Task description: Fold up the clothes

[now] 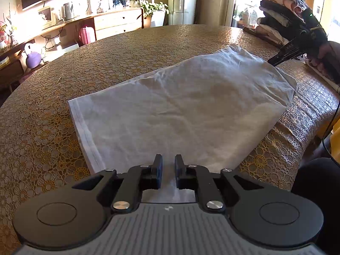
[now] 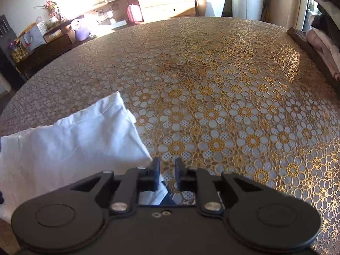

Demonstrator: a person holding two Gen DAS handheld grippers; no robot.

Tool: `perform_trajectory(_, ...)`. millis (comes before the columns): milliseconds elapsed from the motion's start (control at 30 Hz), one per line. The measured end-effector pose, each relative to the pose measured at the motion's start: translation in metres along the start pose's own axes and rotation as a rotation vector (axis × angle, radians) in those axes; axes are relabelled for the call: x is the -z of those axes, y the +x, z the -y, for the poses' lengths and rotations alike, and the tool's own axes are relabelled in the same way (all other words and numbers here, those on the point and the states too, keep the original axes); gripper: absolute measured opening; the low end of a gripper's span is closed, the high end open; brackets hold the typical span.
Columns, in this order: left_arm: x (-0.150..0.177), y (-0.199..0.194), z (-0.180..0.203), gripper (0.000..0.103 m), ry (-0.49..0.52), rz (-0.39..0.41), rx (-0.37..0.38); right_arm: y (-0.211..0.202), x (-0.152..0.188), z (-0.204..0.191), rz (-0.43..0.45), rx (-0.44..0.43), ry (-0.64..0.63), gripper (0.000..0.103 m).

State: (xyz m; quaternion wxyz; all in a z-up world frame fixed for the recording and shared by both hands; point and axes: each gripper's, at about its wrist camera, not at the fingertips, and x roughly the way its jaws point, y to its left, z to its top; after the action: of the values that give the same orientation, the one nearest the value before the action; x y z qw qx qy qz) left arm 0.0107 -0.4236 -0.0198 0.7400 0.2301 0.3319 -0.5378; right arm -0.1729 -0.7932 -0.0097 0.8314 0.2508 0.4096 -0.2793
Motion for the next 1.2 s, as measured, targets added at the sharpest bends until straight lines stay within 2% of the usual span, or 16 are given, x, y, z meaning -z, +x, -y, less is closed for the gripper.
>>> perform_trajectory(133, 0.005, -0.007, 0.006, 0.011, 0.013, -0.005, 0.003, -0.028, 0.019, -0.030, -0.020, -0.101, -0.128, 0.103)
perform_trajectory(267, 0.013, -0.012, 0.009, 0.010, 0.010, -0.002, 0.005, -0.031, 0.039, -0.061, -0.093, -0.145, -0.240, 0.103)
perform_trajectory(400, 0.017, -0.015, 0.005, 0.010, -0.007, 0.000, 0.012, -0.021, 0.053, -0.060, -0.155, -0.082, -0.257, 0.103)
perform_trajectory(467, 0.019, -0.016, 0.001, 0.010, -0.019, 0.001, 0.015, -0.023, 0.057, -0.049, -0.145, -0.095, -0.218, 0.103)
perform_trajectory(633, 0.026, -0.023, -0.009, 0.010, -0.056, -0.007, 0.022, -0.025, 0.061, -0.040, -0.140, -0.053, -0.194, 0.103)
perform_trajectory(767, 0.030, -0.028, -0.009, 0.010, -0.057, -0.015, 0.014, -0.025, 0.061, -0.058, -0.145, 0.020, -0.266, 0.103)
perform_trajectory(867, 0.036, -0.034, -0.008, 0.011, -0.051, -0.018, 0.003, -0.040, 0.067, -0.086, -0.069, 0.028, -0.327, 0.103)
perform_trajectory(933, 0.042, -0.039, -0.009, 0.011, -0.059, -0.017, 0.002, -0.049, 0.075, -0.115, -0.022, -0.018, -0.385, 0.103)
perform_trajectory(1033, 0.050, -0.047, -0.010, 0.011, -0.063, -0.018, 0.011, -0.045, 0.095, -0.172, -0.037, -0.150, -0.477, 0.103)
perform_trajectory(1200, 0.060, -0.055, -0.015, 0.012, -0.058, -0.022, -0.005, -0.028, 0.120, -0.264, -0.045, -0.302, -0.628, 0.103)
